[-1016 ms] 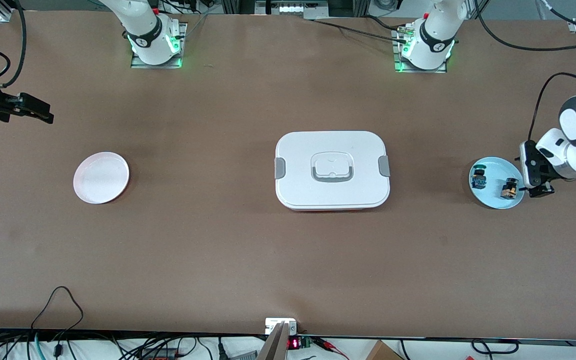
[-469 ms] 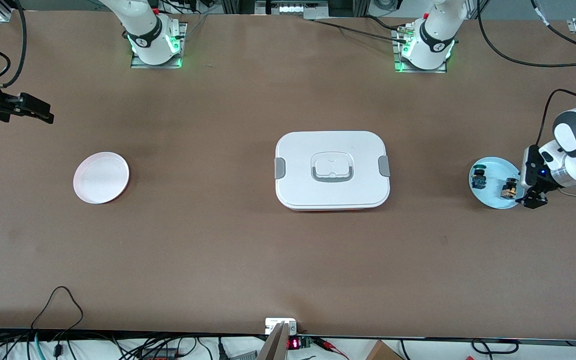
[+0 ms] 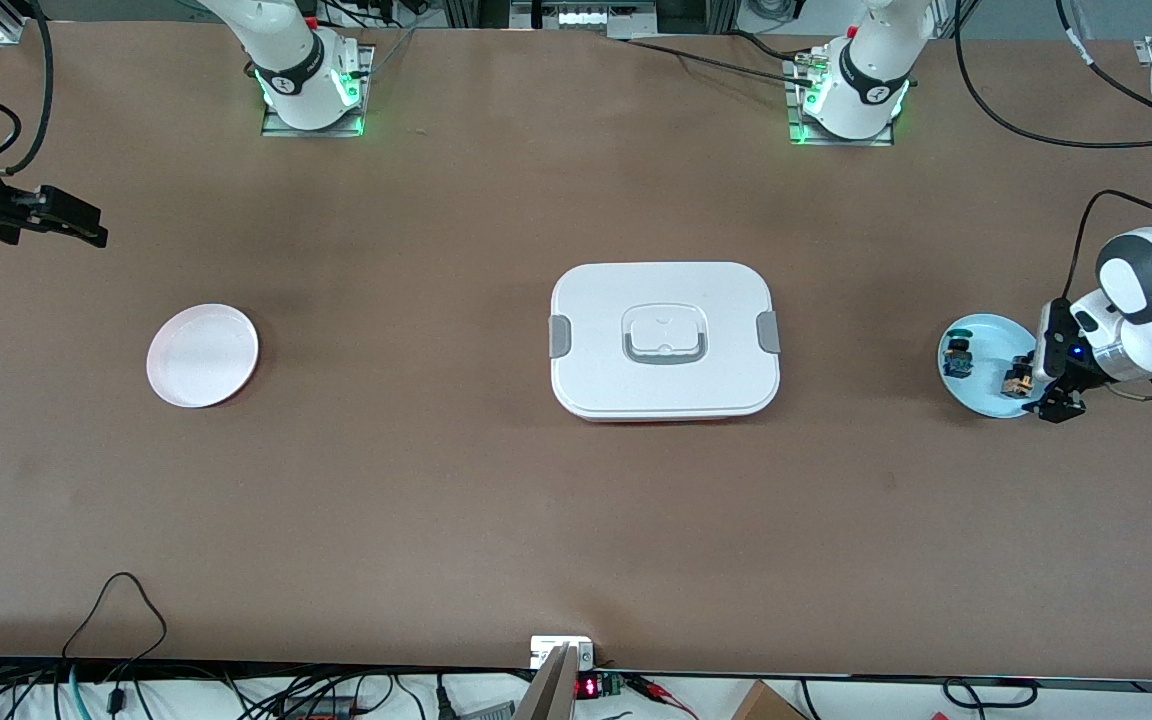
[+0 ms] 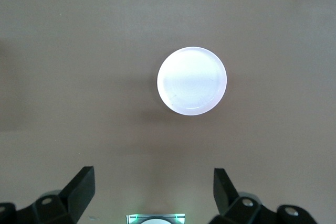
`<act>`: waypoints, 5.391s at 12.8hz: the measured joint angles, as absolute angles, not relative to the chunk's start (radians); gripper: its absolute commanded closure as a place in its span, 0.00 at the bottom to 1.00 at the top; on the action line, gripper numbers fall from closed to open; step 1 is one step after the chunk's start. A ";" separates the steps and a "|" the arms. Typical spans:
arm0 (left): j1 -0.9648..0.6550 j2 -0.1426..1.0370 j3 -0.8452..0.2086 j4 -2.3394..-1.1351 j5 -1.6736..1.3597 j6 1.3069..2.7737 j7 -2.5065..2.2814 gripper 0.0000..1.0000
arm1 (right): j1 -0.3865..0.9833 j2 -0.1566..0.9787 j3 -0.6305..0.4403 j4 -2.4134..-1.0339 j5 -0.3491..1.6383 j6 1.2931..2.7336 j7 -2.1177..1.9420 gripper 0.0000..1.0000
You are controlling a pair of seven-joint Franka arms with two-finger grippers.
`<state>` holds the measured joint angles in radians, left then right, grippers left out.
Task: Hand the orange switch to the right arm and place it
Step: 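Lower the left gripper over the orange switch in the blue dish, then close the left gripper on the orange switch and lift it, then carry the orange switch with the left gripper while the right gripper approaches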
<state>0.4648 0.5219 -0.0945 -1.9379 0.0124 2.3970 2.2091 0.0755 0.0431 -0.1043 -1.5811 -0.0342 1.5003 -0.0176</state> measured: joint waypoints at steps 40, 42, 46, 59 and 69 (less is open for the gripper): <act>0.141 0.547 -0.489 -1.496 -1.339 1.765 1.844 1.00 | 0.074 0.043 -0.093 -1.549 0.060 1.503 -0.018 0.00; 0.134 0.530 -0.619 -1.494 -1.342 1.965 1.767 1.00 | 0.062 0.045 -0.100 -1.549 0.219 1.502 -0.018 0.00; 0.034 0.521 -0.788 -1.495 -1.410 2.298 1.713 0.97 | 0.056 0.087 -0.102 -1.552 0.585 1.499 -0.018 0.00; -0.082 0.517 -0.816 -1.495 -1.453 2.573 1.711 1.00 | 0.031 0.301 -0.097 -1.563 1.191 1.386 -0.051 0.00; -0.083 0.517 -0.816 -1.495 -1.453 2.573 1.709 1.00 | 0.113 0.263 -0.085 -1.757 1.459 1.419 -0.057 0.00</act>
<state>-0.0827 0.5174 -0.8163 -1.4953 -1.4527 2.5735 1.7090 0.1127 0.2630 -0.0852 -1.7571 1.4592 1.4186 -0.0569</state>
